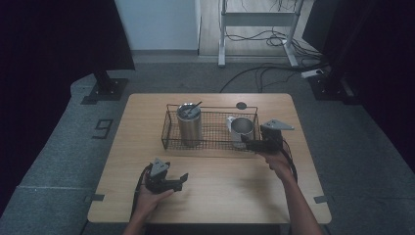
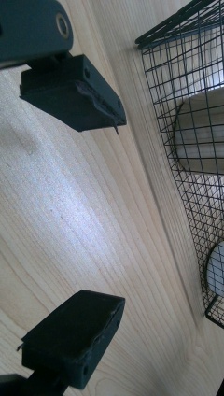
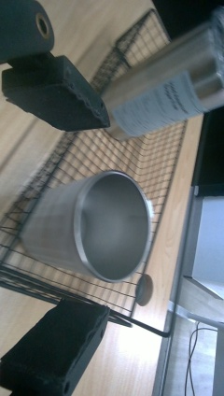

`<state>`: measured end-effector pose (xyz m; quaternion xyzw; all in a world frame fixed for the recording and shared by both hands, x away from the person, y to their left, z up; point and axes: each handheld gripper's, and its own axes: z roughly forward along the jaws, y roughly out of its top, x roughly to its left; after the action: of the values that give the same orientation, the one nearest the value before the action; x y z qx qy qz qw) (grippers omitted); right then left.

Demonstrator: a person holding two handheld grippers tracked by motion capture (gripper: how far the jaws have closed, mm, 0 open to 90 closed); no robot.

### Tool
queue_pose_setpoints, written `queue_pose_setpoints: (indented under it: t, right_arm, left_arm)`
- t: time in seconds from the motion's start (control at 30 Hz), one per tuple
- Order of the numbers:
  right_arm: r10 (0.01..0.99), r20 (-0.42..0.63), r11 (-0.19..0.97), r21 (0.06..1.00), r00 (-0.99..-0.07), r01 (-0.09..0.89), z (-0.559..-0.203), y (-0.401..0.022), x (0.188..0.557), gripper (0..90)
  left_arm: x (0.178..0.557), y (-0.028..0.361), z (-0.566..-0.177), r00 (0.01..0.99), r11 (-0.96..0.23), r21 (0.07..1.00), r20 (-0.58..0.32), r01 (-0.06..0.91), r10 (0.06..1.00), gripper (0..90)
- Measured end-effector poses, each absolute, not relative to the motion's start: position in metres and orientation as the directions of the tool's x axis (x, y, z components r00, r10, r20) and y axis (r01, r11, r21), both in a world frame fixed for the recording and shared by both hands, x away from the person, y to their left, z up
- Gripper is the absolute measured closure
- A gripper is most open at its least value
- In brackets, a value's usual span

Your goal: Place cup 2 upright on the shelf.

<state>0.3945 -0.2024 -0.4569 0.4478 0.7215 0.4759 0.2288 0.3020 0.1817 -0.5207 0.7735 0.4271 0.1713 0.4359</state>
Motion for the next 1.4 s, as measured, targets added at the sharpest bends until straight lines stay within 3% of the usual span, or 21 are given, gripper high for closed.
queue_pose_setpoints:
  t: [0.77, 1.4]
  right_arm:
    - [0.884, 0.132, 0.120, 0.863, -0.448, 0.491, -0.513, -0.241, 0.311, 14.4]
    - [0.882, 0.117, 0.166, 0.830, -0.457, 0.532, -0.542, -0.240, 0.296, 14.4]
  left_arm:
    - [0.303, 0.181, -0.524, 0.578, -0.270, 0.811, -0.101, 0.520, 0.810, 12.6]
    - [0.302, 0.181, -0.524, 0.581, -0.279, 0.806, -0.096, 0.522, 0.809, 12.6]
